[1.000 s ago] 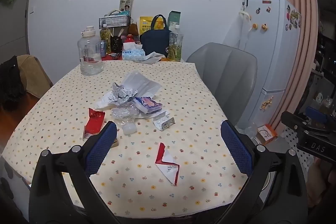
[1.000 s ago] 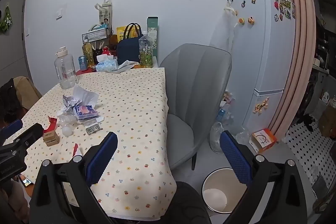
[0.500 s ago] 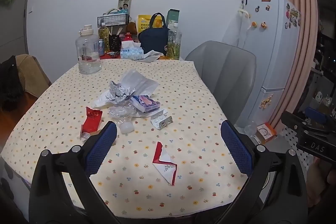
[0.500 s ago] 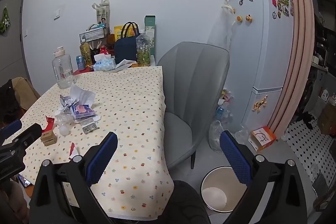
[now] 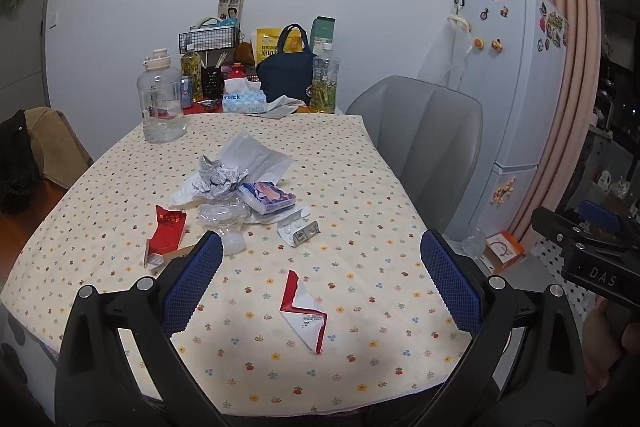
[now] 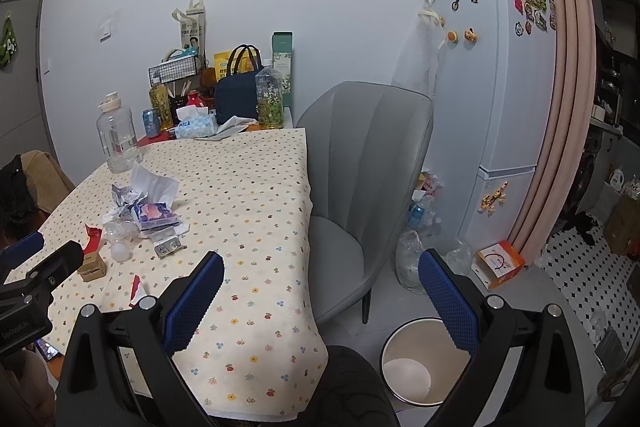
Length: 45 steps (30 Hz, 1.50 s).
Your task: Collect trash
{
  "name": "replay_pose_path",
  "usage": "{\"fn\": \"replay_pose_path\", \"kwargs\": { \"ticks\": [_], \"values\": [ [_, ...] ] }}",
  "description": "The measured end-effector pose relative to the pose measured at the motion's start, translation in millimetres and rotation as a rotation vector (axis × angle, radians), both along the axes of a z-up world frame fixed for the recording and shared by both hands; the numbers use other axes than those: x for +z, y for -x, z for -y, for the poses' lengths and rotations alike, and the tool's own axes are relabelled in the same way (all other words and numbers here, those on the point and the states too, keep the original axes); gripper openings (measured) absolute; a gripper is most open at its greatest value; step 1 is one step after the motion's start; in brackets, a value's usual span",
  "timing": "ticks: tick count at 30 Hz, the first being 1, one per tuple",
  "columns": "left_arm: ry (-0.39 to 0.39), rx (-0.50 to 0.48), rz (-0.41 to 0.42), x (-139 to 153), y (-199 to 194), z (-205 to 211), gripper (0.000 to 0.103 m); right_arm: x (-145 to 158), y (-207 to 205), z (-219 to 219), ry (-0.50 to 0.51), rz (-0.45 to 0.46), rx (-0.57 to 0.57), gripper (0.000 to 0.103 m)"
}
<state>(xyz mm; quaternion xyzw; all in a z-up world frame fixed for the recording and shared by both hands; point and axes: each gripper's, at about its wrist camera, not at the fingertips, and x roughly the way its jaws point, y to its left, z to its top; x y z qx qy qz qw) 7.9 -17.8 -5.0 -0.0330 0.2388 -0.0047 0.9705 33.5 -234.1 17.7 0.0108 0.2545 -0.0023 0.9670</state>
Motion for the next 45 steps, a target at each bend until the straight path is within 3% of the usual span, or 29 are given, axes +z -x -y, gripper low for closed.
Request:
{"fn": "replay_pose_path", "kwargs": {
  "ticks": [33, 45],
  "values": [
    [-0.004, 0.003, -0.006, 4.3, -4.3, 4.4, 0.098, -0.2, -1.1, 14.6, -0.012, 0.010, -0.032, 0.095],
    [0.008, 0.028, -0.016, 2.6, -9.8, 1.8, 0.098, -11.5, -8.5, 30.9, -0.063, -0.015, -0.049, 0.095]
  ]
}}
